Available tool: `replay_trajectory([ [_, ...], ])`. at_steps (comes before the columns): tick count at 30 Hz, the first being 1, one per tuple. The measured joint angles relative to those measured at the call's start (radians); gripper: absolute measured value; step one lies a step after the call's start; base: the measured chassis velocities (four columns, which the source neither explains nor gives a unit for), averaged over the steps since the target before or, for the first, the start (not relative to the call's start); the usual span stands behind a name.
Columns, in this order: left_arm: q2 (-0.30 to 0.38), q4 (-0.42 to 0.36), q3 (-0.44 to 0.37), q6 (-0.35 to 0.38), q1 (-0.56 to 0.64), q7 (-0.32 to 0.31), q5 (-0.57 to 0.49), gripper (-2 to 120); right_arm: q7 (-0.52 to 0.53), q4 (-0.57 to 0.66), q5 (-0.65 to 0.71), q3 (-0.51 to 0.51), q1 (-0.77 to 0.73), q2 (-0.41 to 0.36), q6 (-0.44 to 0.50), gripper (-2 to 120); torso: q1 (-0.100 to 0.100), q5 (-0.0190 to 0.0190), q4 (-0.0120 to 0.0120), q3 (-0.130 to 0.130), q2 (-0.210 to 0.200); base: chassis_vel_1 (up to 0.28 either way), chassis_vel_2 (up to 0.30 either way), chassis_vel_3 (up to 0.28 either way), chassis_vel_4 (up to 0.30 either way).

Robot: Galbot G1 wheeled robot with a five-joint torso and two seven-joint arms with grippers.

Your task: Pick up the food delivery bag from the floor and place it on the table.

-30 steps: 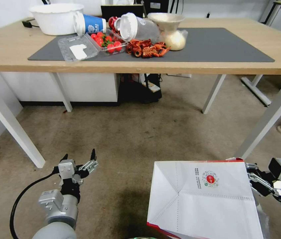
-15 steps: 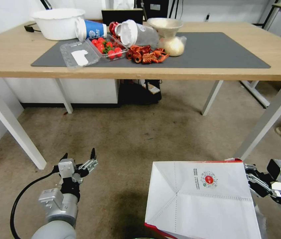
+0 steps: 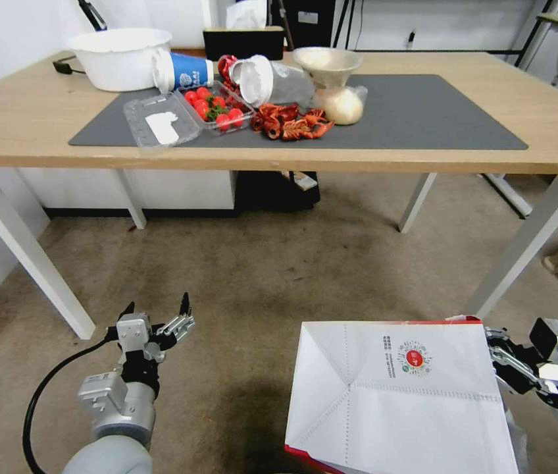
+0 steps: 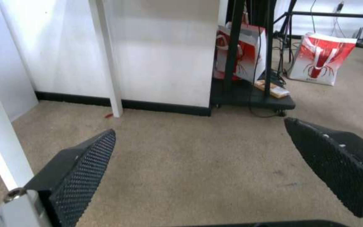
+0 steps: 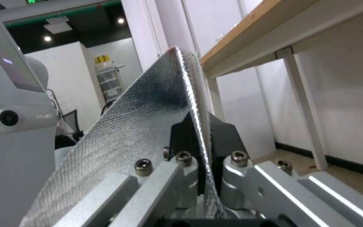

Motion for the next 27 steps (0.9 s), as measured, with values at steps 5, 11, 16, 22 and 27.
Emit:
replay_trajectory([
  [5,-0.001,0.000,0.000,0.000,0.001,0.000,0.001,100,0.000,-0.001,0.001,0.000,0.001,-0.001,0.000,0,0.003,0.0000,0.0000,0.016,0.019,0.000,0.000,0.000,0.000],
  [11,0.000,-0.001,0.000,0.000,0.004,0.000,0.002,100,0.000,0.000,0.002,-0.002,-0.001,0.000,0.000,0,0.009,0.0000,0.0000,0.037,0.047,0.000,0.000,0.000,0.000],
  [16,0.000,-0.002,0.001,-0.001,0.006,-0.001,0.004,100,0.000,0.003,0.002,-0.003,-0.003,0.000,0.000,0,0.016,-0.0001,0.0000,0.051,0.067,0.000,0.000,0.000,0.000],
  [22,-0.004,-0.004,0.002,-0.002,0.010,-0.002,0.010,100,0.000,0.004,0.002,-0.005,-0.003,0.000,0.000,0,0.021,0.0000,0.0000,0.067,0.088,0.000,0.000,0.000,0.000],
  [27,-0.006,-0.005,0.002,-0.002,0.011,-0.002,0.013,100,0.000,0.004,0.002,-0.006,-0.003,0.000,0.000,0,0.025,0.0000,0.0000,0.077,0.101,0.000,0.000,0.000,0.000],
])
